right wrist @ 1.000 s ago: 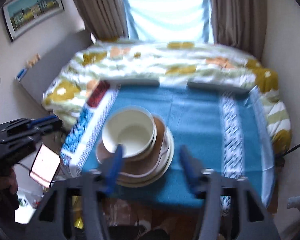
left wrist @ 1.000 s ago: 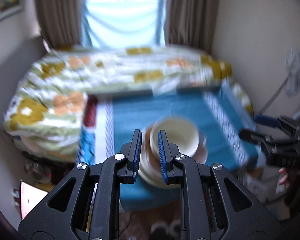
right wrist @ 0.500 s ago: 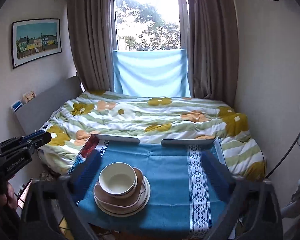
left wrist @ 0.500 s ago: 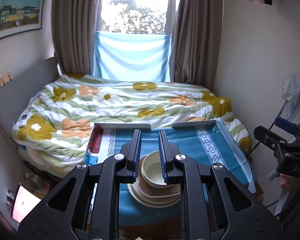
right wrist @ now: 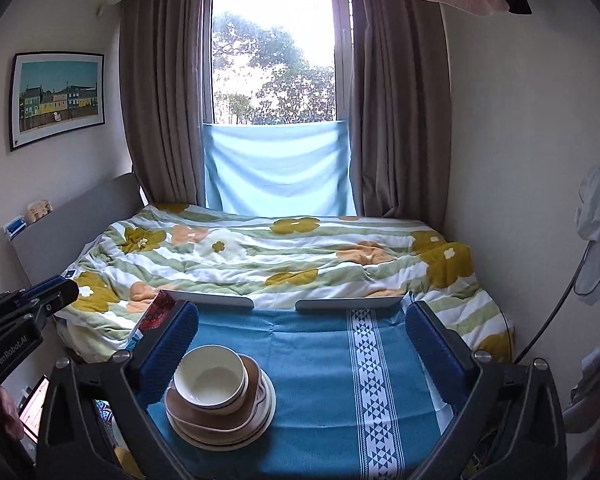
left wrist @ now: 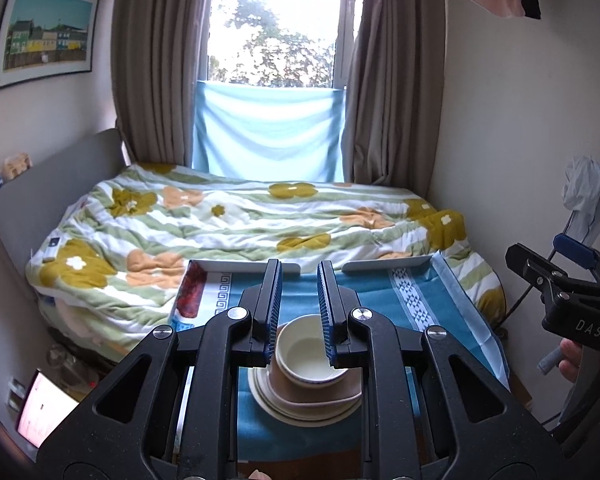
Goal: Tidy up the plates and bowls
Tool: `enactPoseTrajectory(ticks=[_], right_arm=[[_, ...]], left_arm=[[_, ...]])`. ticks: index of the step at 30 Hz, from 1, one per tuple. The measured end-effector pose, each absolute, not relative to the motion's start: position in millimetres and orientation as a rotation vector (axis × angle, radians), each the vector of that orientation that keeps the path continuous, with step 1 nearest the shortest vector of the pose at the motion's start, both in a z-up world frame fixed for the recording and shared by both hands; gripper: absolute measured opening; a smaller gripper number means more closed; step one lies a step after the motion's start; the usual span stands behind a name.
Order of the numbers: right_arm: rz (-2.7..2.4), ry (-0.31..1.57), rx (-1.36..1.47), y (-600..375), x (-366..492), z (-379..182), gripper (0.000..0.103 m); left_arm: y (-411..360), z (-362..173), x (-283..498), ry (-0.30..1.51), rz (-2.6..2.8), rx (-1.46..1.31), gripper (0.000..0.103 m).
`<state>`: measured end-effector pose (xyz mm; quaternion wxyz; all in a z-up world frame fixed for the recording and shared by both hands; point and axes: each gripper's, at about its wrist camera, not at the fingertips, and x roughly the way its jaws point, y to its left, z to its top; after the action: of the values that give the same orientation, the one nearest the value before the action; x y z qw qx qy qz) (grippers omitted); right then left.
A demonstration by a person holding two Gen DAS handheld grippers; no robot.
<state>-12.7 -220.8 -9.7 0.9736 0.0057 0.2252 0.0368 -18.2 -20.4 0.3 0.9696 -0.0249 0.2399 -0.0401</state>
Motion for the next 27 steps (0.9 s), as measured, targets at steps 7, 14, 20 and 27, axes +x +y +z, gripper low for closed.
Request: enactPoseTrajectory(ticks=[7, 14, 20, 27], right_arm=[[0.068, 0.446, 0.002, -223, -11, -10, 0.103], [0.073, 0.440, -0.003, -221, -9, -8, 0.103], [0.071, 0.437, -0.004, -221, -7, -7, 0.103], [0.069, 0.427, -0.003, -220, -6, -5, 0.103]], left_arm=[[-20, 6, -24, 0.418, -0.069, -0.065, 0.102], [-20, 3, -16, 0.457, -0.058, -0.042, 0.102], [-15, 5, -17, 0.436, -0.040, -0.051, 0.102], [-9, 5, -18, 0.436, -0.031, -0.059, 0.102]])
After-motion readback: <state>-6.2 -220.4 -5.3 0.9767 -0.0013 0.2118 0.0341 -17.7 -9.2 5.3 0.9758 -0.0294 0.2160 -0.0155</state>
